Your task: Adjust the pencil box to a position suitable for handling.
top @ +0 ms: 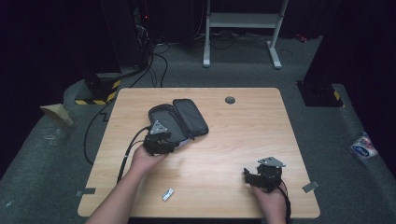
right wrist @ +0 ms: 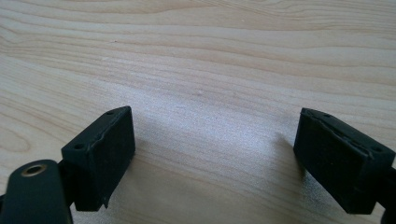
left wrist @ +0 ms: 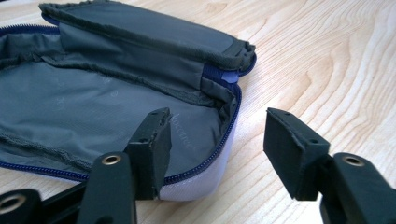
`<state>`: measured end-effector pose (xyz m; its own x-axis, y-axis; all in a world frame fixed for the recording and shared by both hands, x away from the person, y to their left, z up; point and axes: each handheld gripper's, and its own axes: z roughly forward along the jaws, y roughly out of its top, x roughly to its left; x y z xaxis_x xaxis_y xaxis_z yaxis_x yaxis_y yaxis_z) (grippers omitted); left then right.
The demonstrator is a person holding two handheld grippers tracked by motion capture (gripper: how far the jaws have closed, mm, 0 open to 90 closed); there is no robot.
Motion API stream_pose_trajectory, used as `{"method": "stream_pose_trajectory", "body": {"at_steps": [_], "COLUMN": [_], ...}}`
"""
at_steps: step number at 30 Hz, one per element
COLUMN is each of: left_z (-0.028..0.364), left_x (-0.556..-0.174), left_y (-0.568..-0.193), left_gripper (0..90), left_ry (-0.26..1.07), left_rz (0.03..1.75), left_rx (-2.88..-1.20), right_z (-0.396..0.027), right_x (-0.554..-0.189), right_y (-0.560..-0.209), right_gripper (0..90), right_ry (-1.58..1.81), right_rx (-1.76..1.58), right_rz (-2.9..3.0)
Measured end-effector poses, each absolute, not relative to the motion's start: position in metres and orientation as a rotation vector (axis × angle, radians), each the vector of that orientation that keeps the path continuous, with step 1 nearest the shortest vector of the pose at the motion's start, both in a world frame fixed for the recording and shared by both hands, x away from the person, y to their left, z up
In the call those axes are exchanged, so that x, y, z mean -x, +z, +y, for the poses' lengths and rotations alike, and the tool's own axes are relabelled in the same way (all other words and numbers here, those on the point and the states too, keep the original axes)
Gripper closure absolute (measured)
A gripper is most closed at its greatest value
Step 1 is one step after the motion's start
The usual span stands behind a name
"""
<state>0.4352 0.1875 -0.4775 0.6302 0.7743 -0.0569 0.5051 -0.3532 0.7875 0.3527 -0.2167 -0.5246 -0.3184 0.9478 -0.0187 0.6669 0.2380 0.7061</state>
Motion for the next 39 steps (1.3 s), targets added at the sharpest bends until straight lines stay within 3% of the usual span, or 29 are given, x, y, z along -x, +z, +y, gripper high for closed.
{"method": "stream_pose_trajectory", "body": {"at_steps": [8, 11, 20, 39], "left_z": [0.178, 0.176, 0.162, 0.109], "left_x": [-0.436, -0.436, -0.423, -0.394], "left_y": [-0.487, -0.489, -0.493, -0.492], "left_gripper": [59.2, 70.3, 86.6, 87.8], "left_ry": [0.403, 0.41, 0.389, 0.302], "left_rz": [1.013, 1.013, 0.959, 0.843], "left_rx": [-2.065, -2.068, -2.068, -2.067], "right_z": [-0.217, -0.216, -0.216, -0.216], "right_x": [-0.353, -0.352, -0.352, -0.352], "right_y": [-0.525, -0.525, -0.525, -0.524], "right_gripper": [12.5, 12.7, 12.8, 13.0], "right_ry": [0.84, 0.84, 0.84, 0.841], "right_rx": [-1.475, -1.474, -1.474, -1.476], "right_rz": [2.071, 2.069, 2.069, 2.07]}}
